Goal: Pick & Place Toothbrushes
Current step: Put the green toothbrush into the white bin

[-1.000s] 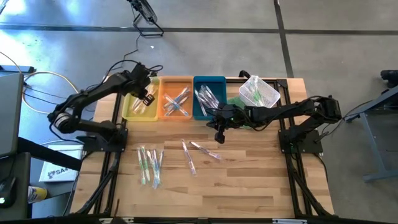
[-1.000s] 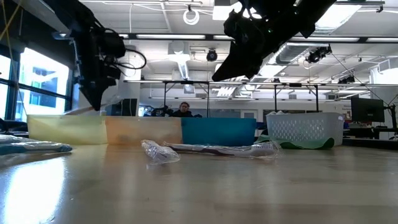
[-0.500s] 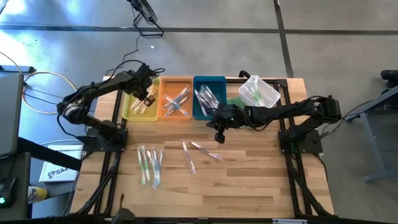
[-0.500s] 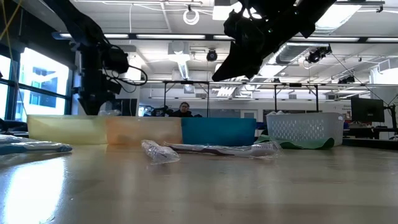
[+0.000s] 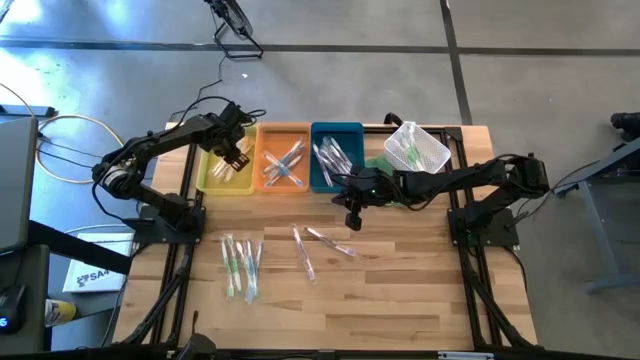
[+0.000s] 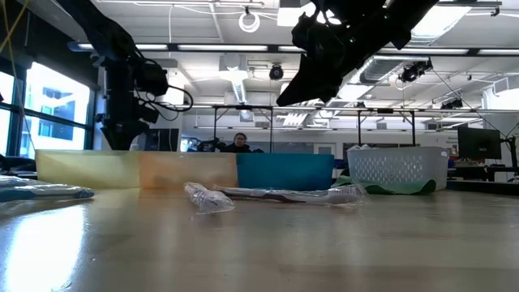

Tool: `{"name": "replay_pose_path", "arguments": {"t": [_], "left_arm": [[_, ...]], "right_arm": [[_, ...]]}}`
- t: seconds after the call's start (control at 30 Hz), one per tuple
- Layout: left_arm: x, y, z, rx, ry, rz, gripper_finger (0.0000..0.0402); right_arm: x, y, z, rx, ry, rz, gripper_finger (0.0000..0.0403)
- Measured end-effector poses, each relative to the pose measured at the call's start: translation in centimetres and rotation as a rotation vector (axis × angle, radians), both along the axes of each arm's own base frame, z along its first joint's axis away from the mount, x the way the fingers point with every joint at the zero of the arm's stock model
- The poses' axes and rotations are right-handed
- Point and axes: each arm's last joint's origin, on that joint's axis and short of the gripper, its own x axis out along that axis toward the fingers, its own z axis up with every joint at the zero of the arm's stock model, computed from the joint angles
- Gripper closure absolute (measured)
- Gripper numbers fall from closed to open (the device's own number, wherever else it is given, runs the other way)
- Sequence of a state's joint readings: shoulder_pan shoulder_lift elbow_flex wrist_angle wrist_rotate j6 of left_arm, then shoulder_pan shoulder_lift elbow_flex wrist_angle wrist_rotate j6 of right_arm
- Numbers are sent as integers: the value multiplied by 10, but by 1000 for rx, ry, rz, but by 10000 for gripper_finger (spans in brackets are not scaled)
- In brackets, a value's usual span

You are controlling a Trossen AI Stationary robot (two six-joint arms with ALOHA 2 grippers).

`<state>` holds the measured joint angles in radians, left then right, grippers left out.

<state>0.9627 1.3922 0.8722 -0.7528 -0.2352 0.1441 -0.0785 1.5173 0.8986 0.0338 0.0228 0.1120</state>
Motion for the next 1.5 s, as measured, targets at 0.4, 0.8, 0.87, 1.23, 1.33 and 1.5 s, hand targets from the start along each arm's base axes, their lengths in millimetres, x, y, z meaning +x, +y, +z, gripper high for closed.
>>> {"name": "replay_pose_path", "arguments": {"t": [0.4,0.8,0.87,1.23,1.33,1.5], "left_arm": [[-1,-1,1,-4,82,-176,250],[21,-50,28,44,74,-440,250],[25,-65,33,45,75,-506,250],[46,-153,62,166,-93,-889,250],[50,-173,68,197,-143,-1004,250],[52,-200,72,216,-202,-1132,250]], "right_arm": [[0,0,0,0,0,0,401],[0,0,0,0,0,-1,401],[0,0,0,0,0,-1,401],[0,0,0,3,0,-3,401],[0,0,0,25,-3,-17,401],[0,0,0,43,-4,-29,401]]}}
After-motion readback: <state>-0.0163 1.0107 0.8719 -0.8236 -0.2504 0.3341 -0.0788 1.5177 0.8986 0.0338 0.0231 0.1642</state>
